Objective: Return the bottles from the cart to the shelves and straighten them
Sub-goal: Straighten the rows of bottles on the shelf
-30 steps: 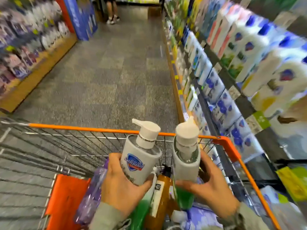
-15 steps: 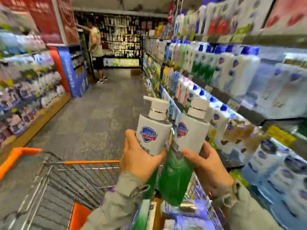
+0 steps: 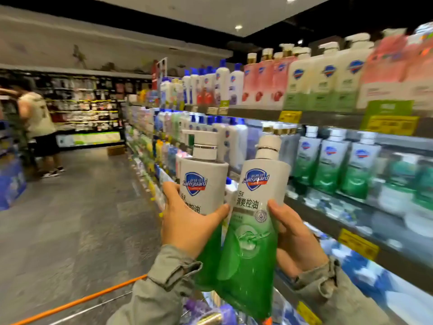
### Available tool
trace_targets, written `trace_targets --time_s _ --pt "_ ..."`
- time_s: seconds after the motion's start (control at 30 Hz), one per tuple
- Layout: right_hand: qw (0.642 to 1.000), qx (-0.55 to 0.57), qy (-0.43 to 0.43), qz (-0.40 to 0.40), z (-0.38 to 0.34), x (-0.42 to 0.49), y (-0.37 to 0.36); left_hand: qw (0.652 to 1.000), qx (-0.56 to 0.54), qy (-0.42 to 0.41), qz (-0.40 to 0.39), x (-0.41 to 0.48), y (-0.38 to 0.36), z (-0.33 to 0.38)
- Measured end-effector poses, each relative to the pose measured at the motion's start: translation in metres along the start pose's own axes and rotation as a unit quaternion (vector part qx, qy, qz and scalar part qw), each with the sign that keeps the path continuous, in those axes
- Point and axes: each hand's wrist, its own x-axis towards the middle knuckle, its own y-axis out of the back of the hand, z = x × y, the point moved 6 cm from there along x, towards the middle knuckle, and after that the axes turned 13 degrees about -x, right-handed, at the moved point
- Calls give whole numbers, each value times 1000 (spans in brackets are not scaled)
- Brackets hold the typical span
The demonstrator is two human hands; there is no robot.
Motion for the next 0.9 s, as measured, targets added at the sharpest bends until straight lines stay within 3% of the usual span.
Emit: trace_targets --time_s 0.17,0.4,0.9 --pt "998 -50 18 35 -54 -20 38 995 -67 -8 -75 10 -63 26" --pt "978 -122 82 147 -123 -49 109 982 -133 -17 -132 2 -162 41" --pt "930 -188 145 281 -158 -58 194 968 -211 -8 -135 -18 -257 23"
